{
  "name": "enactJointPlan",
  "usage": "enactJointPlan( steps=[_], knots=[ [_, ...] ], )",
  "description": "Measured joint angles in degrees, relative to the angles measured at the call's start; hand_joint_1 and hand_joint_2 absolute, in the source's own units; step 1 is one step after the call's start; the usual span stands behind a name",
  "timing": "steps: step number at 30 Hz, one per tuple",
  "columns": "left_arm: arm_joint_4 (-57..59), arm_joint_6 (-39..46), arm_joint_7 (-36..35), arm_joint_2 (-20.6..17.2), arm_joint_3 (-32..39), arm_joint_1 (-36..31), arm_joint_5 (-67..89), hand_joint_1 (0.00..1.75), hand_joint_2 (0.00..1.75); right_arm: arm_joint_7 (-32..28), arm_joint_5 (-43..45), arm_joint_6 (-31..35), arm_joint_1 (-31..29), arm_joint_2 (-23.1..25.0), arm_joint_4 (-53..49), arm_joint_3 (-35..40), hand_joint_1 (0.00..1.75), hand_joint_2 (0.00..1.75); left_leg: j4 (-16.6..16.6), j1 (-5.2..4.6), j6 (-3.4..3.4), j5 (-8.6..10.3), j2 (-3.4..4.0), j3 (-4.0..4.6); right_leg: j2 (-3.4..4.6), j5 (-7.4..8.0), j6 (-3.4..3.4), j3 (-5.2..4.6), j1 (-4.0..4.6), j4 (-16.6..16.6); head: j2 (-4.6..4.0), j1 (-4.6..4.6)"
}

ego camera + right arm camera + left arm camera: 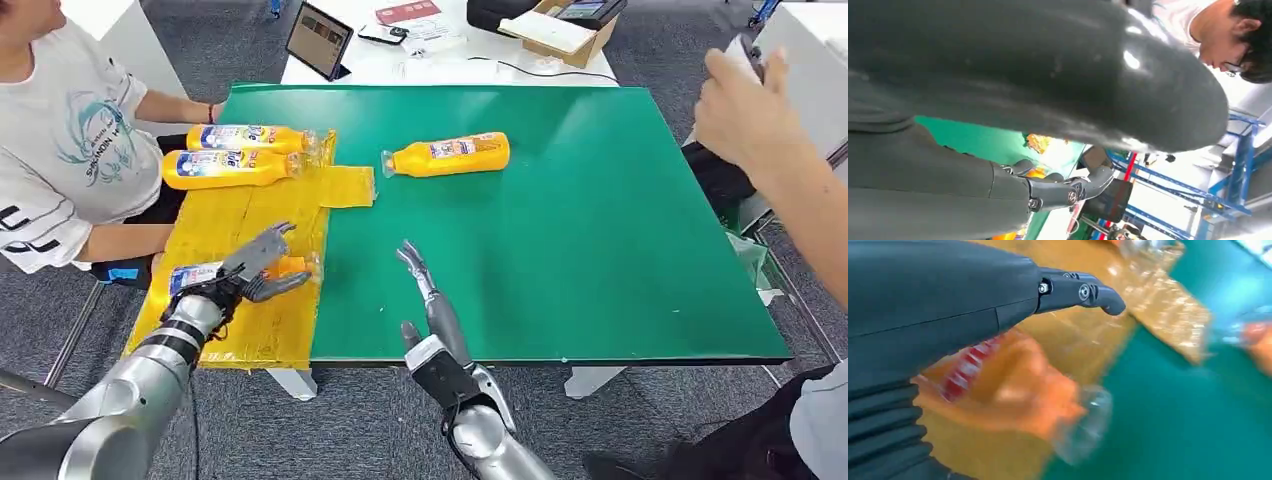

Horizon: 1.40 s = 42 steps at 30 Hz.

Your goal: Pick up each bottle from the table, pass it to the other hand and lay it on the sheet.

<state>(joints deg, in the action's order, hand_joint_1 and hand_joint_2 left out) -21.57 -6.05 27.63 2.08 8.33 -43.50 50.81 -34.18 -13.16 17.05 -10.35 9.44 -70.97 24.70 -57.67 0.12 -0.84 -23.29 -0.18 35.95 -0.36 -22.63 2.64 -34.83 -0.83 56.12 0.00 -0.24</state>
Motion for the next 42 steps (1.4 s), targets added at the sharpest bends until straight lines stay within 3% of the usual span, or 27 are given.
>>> enactJointPlan(
  steps=[3,4,6,10,15,16,22,32,42],
  knots=[
    [-2.0,9.7,4.4,1.3,1.9,1.3,-8.4,0.00,0.00,0.0,0.1,0.0,0.0,0.0,0.3,-0.1,0.00,0.00,0.0,0.00,0.00,0.00,0.00,0.02,0.01,0.00,0.00,-0.04,0.00,0.0,0.00,0.00],
    [-2.9,15.6,6.4,1.9,2.4,1.6,-11.0,0.00,1.75,0.1,0.1,0.1,0.0,0.0,0.5,-0.1,0.00,0.00,0.0,0.00,0.00,0.00,0.00,0.03,0.01,0.00,0.00,-0.04,0.00,0.0,0.00,0.00],
    [-5.6,27.4,10.7,3.3,3.4,2.7,-15.2,0.00,1.75,0.2,-0.2,0.5,0.1,0.0,0.6,-0.1,0.00,0.00,0.0,-0.01,0.00,-0.01,0.00,0.04,0.01,0.00,0.00,-0.03,0.00,0.0,0.00,0.00],
    [-15.9,41.9,12.5,5.2,1.5,7.3,-27.7,0.00,1.75,0.2,-0.5,1.9,0.1,0.0,1.1,-0.1,0.00,0.00,0.0,-0.01,0.00,-0.03,0.01,0.07,0.01,-0.01,0.01,-0.08,0.00,0.0,0.00,-0.02],
    [-29.5,46.1,12.7,7.0,-2.7,13.3,-31.6,0.00,1.75,-0.4,-0.5,3.9,0.4,0.0,1.4,-0.1,0.00,0.00,0.0,-0.02,-0.01,-0.04,-0.05,0.12,0.00,-0.03,0.01,-0.08,-0.01,0.0,0.00,0.04],
    [-35.5,46.2,12.7,7.7,-3.9,16.2,-34.1,0.00,1.75,-0.9,-0.1,5.0,0.6,0.1,1.4,-0.3,0.00,1.75,0.0,-0.05,0.00,-0.11,0.07,0.05,0.06,-0.03,0.01,-0.09,-0.06,0.0,0.00,-0.09],
    [-48.3,43.9,12.7,9.7,-12.3,26.0,-47.7,0.00,1.75,-1.2,2.0,9.1,1.5,0.1,0.0,-2.7,0.00,1.75,0.0,-0.06,-0.01,-0.11,0.02,0.10,0.04,-0.03,0.02,-0.11,-0.08,-0.1,0.00,0.02],
    [-55.7,39.5,12.7,11.3,-21.7,39.6,-50.3,0.00,1.75,-1.6,4.7,12.6,4.3,-0.4,-6.2,-8.2,0.00,1.75,0.0,-0.05,-0.04,-0.16,0.03,0.11,0.05,-0.06,0.03,-0.12,-0.07,-0.1,0.00,0.00],
    [-57.0,38.4,12.7,11.6,-23.8,43.1,-50.8,0.00,1.75,-1.5,4.8,12.8,5.3,-0.8,-7.6,-9.1,0.00,1.75,0.0,-0.04,-0.04,-0.15,0.02,0.11,0.05,-0.05,0.02,-0.11,-0.05,-0.1,0.00,0.02]
  ],
)
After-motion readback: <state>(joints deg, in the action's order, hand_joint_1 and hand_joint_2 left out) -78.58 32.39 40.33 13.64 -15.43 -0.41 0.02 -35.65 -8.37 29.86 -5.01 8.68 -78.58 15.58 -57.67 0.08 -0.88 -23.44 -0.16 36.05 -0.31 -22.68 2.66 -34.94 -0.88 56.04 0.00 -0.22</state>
